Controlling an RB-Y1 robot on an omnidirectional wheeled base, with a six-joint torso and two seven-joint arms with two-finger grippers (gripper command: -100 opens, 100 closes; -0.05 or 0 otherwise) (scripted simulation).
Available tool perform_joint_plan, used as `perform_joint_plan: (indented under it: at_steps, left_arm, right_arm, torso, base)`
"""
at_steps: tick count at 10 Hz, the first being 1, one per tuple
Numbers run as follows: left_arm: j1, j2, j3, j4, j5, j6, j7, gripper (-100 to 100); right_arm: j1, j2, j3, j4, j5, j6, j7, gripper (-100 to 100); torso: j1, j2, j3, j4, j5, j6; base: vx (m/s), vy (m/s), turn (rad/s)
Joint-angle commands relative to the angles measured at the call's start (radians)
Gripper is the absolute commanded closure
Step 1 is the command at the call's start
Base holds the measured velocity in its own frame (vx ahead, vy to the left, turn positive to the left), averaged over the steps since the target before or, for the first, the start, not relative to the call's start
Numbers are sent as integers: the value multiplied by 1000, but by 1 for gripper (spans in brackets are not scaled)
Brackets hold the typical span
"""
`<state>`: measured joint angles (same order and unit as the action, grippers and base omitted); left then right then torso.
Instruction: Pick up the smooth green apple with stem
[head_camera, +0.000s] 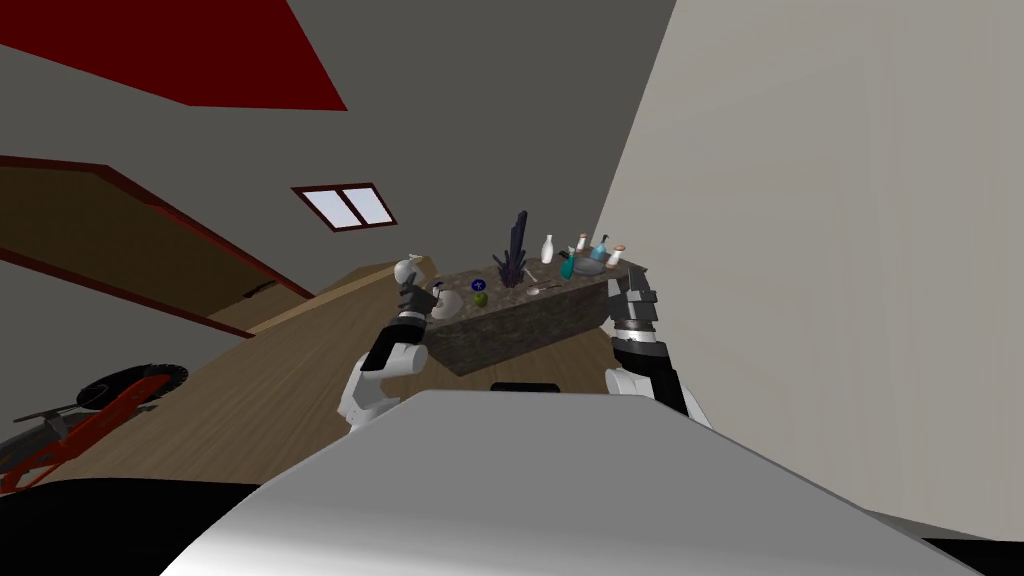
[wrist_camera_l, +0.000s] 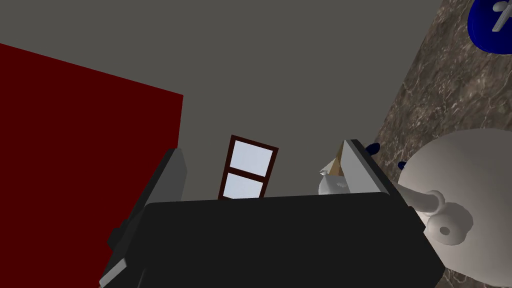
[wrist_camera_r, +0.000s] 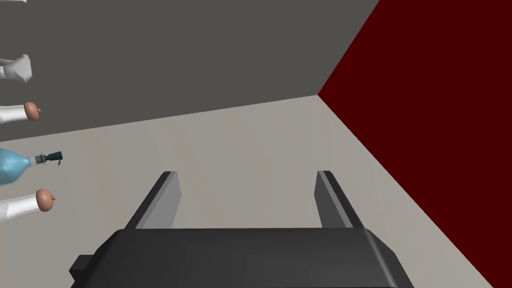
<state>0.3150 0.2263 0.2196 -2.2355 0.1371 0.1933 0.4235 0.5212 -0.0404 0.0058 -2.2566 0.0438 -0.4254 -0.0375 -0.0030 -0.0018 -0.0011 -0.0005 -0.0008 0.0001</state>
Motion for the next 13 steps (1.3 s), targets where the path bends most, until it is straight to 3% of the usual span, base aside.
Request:
perform_joint_plan:
  at_steps: [1, 3, 4, 6, 7, 9, 10, 12, 13]
  left_arm:
    - [-15, 15, 8, 5, 17, 50, 26, -100]
    - [-15, 15, 8, 5, 17, 92, 26, -100]
    - [-31, 32, 17, 10, 35, 129, 54, -100]
    - [-31, 32, 17, 10, 35, 173, 54, -100]
    - [-48, 47, 25, 15, 54, 213, 81, -100]
    - [-48, 47, 25, 15, 54, 256, 81, -100]
    - [-64, 63, 33, 21, 73, 295, 110, -100]
    - [-64, 63, 33, 21, 73, 340, 110, -100]
    - [-81, 78, 41, 27, 93, 381, 138, -100]
  right_arm:
    - [0, 0, 0, 0, 0, 0, 0, 0]
    - [0, 0, 0, 0, 0, 0, 0, 0]
    - [0, 0, 0, 0, 0, 0, 0, 0]
    - [0, 0, 0, 0, 0, 0, 0, 0]
    - [0, 0, 0, 0, 0, 0, 0, 0]
    - [0, 0, 0, 0, 0, 0, 0, 0]
    - [0, 0, 0, 0, 0, 0, 0, 0]
    - [0, 0, 0, 0, 0, 0, 0, 0]
    - [0, 0, 0, 0, 0, 0, 0, 0]
  torso:
    - [0, 0, 0, 0, 0, 0]
    - [0, 0, 0, 0, 0, 0]
    - [1, 0, 0, 0, 0, 0]
    - [1, 0, 0, 0, 0, 0]
    - [2, 1, 0, 0, 1, 0]
    - [1, 0, 0, 0, 0, 0]
    - [1, 0, 0, 0, 0, 0]
    - [1, 0, 0, 0, 0, 0]
    - [2, 0, 0, 0, 0, 0]
  base:
    - [25, -55, 34]
    - [25, -42, 10]
    - [34, -44, 29]
    - [11, -22, 21]
    - [22, -35, 24]
    - [25, -35, 13]
    - [20, -37, 34]
    - [22, -32, 12]
    - [24, -38, 25]
